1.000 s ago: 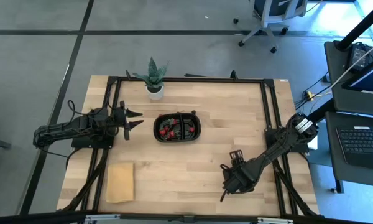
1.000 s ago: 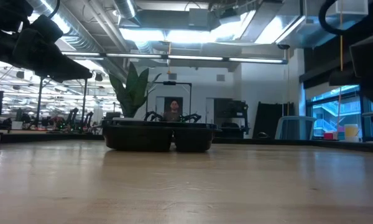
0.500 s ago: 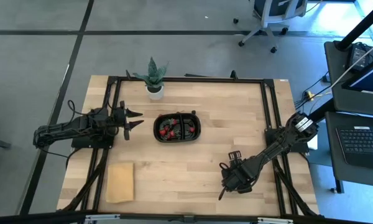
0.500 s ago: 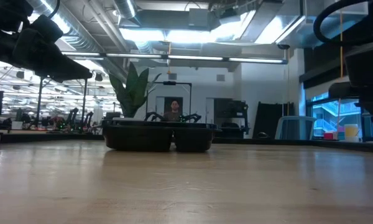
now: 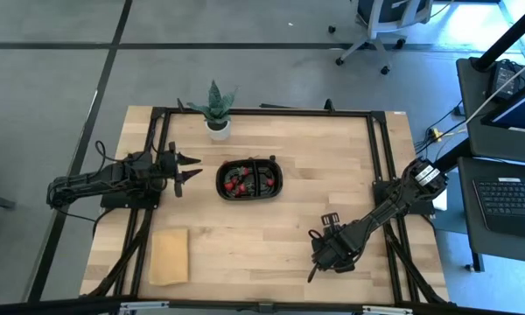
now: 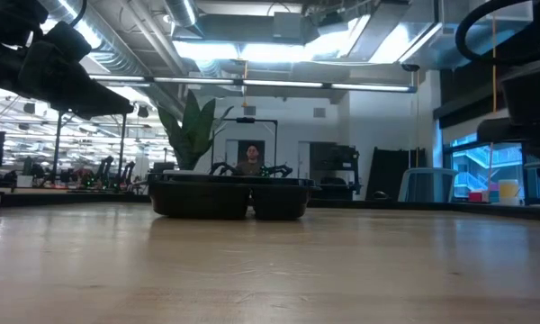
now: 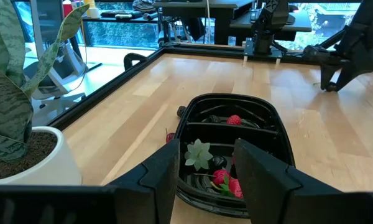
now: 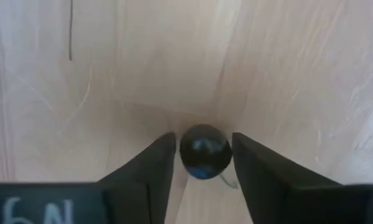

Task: Pick and placing Produce into tupperware
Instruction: Put the black cherry into the black bin

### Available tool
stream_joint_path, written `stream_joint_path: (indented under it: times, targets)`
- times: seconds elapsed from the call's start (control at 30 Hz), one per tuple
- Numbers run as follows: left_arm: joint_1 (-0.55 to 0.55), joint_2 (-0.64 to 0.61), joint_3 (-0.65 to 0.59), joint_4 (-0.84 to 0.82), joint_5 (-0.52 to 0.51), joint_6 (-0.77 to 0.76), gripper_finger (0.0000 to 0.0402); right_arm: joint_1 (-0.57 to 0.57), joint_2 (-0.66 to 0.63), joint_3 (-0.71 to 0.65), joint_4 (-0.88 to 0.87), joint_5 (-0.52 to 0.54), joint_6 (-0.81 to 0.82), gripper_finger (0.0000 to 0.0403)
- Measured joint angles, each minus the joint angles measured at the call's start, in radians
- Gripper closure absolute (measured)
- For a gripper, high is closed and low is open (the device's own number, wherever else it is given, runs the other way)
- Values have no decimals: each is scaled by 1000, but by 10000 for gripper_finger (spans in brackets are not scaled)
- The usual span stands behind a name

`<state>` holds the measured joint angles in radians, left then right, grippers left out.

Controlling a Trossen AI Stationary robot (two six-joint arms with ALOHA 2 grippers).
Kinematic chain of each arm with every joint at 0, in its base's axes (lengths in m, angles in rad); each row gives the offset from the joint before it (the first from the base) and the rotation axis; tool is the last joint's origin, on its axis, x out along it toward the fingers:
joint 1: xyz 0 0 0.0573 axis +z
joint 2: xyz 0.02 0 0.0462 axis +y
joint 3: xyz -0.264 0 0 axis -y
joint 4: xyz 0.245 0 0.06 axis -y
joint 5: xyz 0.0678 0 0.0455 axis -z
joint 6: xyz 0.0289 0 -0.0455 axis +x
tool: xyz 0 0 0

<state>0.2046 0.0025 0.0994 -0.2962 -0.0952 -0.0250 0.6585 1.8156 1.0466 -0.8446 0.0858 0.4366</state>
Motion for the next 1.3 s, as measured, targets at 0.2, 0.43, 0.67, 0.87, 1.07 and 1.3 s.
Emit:
stream_joint_path:
  times: [0.2,0.43,0.67,0.87,1.07,1.3]
  targets:
    - [0,0,0,0,0,0,255,0,0,1,5,-2,0,280]
    - [0,0,0,0,0,0,255,-1,0,2,8,8,48,282]
    - [0,0,0,0,0,0,255,-55,5,73,-23,95,-5,289]
    - [0,0,0,0,0,0,255,-139,5,215,-39,234,-212,280]
    - [0,0,0,0,0,0,255,-248,2,334,87,298,-463,286]
    - [0,0,0,0,0,0,255,-401,5,314,518,274,-730,281]
